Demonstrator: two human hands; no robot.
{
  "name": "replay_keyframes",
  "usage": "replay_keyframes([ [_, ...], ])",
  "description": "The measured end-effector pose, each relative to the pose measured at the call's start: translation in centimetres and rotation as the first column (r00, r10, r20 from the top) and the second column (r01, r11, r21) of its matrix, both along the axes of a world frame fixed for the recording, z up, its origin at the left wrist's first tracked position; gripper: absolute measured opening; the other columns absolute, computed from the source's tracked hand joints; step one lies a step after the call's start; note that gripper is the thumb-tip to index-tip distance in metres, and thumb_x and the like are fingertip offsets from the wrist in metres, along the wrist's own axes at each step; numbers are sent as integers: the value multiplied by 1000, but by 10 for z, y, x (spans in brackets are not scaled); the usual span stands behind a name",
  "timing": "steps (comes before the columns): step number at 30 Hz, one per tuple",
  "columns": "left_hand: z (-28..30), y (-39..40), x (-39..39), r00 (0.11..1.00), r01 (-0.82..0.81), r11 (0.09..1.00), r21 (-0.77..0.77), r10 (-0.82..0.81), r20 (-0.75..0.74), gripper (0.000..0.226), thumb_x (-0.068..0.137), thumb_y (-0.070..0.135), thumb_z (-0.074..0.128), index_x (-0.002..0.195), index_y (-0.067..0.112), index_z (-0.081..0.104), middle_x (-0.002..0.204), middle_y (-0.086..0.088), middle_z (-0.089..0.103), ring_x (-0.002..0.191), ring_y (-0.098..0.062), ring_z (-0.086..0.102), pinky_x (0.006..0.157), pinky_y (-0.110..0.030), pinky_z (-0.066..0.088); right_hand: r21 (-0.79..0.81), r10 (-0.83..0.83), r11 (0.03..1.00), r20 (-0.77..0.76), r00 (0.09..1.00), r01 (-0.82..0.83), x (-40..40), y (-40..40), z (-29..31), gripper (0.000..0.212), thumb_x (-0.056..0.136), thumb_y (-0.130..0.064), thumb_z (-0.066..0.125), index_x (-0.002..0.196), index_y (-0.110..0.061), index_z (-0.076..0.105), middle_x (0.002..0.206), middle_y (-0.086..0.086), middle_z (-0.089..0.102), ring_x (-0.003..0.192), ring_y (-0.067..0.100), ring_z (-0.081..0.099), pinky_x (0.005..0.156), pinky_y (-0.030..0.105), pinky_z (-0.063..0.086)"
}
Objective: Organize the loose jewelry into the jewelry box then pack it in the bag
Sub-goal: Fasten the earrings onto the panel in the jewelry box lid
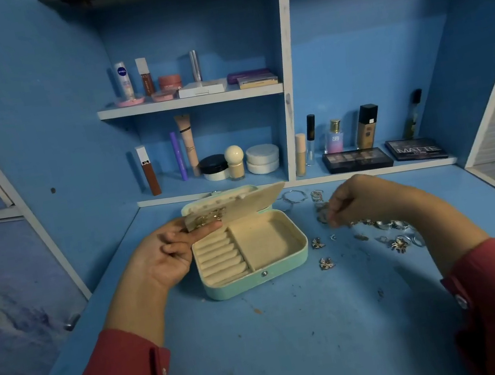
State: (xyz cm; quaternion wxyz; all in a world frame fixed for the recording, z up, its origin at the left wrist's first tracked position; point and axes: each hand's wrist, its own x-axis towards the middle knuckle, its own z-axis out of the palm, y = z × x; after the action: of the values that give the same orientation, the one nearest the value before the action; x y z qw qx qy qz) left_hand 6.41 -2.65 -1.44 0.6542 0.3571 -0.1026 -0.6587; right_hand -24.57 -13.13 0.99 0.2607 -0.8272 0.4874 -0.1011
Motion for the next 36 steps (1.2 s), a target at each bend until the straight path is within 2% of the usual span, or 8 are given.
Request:
replay_keyframes([
  [4,3,3,-3,999,25,999,29,-26,27,14,82,-4,52,96,1,53,100,-39,63,24,-4,34,28,-13,32,61,34,998,-167,985,-24,-9,3,4,7,74,-23,79,73,-30,77,71,-16,71,65,4,60,67,23,50],
  [7,3,7,-3,996,48,998,38,-50,72,41,49,-13,76,82,3,59,91,-21,65,24,-3,34,25,-12,28,77,50,997,-235,971,-32,-7,8,7,5,72,-24,80,72,-29,77,72,-11,72,69,6,61,71,26,51],
  [10,5,11,-7,979,17,995,99,-36,203,19,79,-8,57,83,10,59,44,6,41,23,-3,32,24,-10,21,70,48,997,-281,958,-29,-3,12,7,9,71,-25,81,67,-30,74,68,-12,69,67,4,60,67,22,49],
  [12,6,13,-9,959,1,993,121,-35,281,23,89,-6,45,86,13,57,36,10,32,22,-3,29,25,-9,18,59,45,998,-305,951,-28,-2,14,7,12,72,-25,80,66,-31,72,70,-12,69,67,4,59,65,21,48],
  [20,7,17,-17,905,-6,993,116,-44,424,33,87,-13,41,90,17,54,38,9,34,24,-2,27,26,-10,17,35,63,998,-348,936,-54,2,17,5,6,74,-22,76,78,-26,74,86,-3,73,84,17,67,74,29,54],
  [27,8,19,-17,907,-4,993,117,-45,419,32,87,-13,41,91,16,55,39,8,36,25,-2,28,26,-10,17,59,65,997,-337,939,-48,2,16,3,8,75,-22,74,83,-26,74,88,-5,71,86,16,67,76,30,54],
  [33,9,19,-17,909,-3,993,114,-45,415,32,87,-14,41,91,15,55,38,9,37,24,-2,28,25,-10,18,79,53,996,-278,959,-32,0,15,2,5,77,-28,71,83,-29,71,80,-4,69,72,11,61,71,27,50],
  [36,9,19,-17,910,-5,994,111,-41,413,32,87,-14,41,90,15,55,39,9,37,24,-2,28,25,-10,18,67,47,997,-253,966,-31,0,13,0,6,77,-31,70,83,-30,72,87,-3,72,83,14,65,80,32,54],
])
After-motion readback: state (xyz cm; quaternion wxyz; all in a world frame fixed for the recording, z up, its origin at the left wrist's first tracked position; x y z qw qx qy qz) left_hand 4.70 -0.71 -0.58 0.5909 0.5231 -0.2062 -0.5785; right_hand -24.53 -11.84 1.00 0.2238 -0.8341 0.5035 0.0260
